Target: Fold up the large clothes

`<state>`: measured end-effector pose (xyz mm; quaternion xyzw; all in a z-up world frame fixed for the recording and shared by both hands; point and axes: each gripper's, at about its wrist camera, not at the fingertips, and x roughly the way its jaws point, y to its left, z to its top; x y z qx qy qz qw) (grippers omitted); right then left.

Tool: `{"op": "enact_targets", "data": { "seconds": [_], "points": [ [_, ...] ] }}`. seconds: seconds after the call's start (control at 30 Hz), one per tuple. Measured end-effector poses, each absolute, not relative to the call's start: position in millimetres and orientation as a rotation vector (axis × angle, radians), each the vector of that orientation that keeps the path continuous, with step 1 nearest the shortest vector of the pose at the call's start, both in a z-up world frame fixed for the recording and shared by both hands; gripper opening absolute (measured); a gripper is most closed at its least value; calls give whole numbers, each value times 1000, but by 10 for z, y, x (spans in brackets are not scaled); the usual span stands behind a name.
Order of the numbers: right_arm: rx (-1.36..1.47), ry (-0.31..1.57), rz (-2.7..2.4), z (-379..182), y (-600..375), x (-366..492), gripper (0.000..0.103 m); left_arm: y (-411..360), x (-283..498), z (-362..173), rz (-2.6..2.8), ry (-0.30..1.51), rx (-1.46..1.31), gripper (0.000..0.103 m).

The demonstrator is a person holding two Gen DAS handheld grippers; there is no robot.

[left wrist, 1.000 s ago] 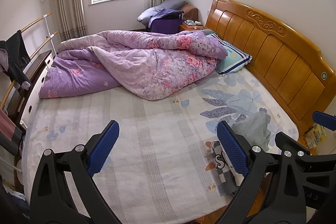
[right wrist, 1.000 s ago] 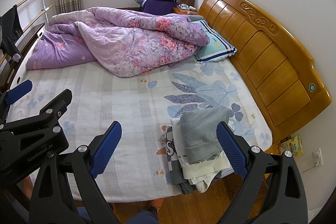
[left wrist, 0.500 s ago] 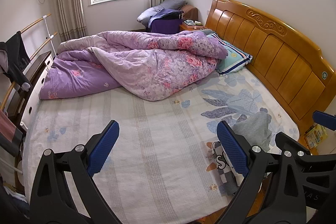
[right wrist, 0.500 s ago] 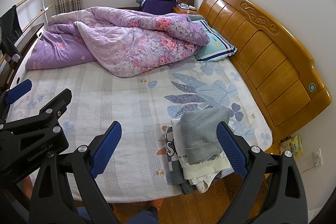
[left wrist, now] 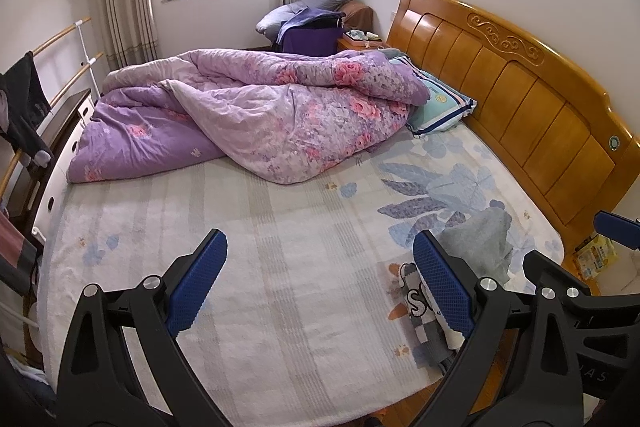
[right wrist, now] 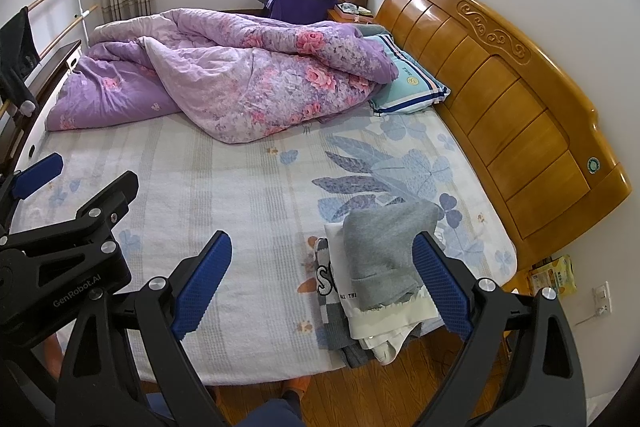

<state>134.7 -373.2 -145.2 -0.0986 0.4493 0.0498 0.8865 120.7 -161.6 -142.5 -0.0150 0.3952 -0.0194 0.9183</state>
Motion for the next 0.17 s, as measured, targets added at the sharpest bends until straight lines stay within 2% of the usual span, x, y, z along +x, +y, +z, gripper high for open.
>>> {"op": "enact_targets", "data": {
  "seconds": [0.17],
  "points": [
    [-209, 940, 118, -1453, -3671, 1393, 88, -1490, 1251, -1469, -38, 861, -71, 97]
  ]
}}
